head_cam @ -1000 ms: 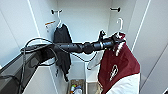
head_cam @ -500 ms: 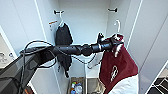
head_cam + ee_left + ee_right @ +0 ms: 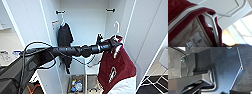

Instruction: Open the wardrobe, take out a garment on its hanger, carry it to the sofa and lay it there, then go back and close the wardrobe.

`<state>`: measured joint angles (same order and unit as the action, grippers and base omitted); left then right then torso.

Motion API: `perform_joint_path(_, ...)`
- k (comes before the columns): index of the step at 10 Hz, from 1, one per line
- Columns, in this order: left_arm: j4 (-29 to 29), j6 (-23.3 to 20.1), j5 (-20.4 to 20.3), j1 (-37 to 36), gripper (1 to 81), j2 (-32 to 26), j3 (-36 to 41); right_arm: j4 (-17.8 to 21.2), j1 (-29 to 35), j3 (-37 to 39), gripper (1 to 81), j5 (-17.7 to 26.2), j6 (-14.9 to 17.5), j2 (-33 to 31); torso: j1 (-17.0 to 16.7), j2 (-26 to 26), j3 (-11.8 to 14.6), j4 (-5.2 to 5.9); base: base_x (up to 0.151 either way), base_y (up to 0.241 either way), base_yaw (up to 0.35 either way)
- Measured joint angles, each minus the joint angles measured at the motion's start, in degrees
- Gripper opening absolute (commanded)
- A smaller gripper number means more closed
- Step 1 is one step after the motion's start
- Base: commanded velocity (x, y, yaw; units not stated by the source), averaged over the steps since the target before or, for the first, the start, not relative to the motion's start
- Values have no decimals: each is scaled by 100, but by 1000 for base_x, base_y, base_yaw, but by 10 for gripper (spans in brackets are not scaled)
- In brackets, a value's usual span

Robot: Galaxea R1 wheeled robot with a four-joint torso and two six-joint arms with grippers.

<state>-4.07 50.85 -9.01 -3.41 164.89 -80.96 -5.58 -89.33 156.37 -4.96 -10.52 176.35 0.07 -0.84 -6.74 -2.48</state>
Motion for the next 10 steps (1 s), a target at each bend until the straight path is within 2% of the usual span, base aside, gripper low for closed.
perform_joint_path(2, 9, 0, -2, 20, 10, -20, 124, 0, -17, 0, 811, 4, 0, 0, -2, 0, 2, 0, 0, 0, 0)
perform_joint_path(4, 69, 4, -195, 135, 10, -108, 296, 0, -52, 0, 811, 9, 0, -2, -15, -7, 4, 0, 0, 0, 0)
perform_joint_path(7, 90, -2, -265, 232, 10, -397, 404, 0, 41, 0, 811, -10, 0, -2, -8, -7, 4, 2, 0, 0, 0)
perform_joint_path(10, 140, -135, -391, 445, 10, -519, 725, 0, 15, 0, 811, -7, 0, 0, -7, -7, 4, 0, 0, 0, 0)
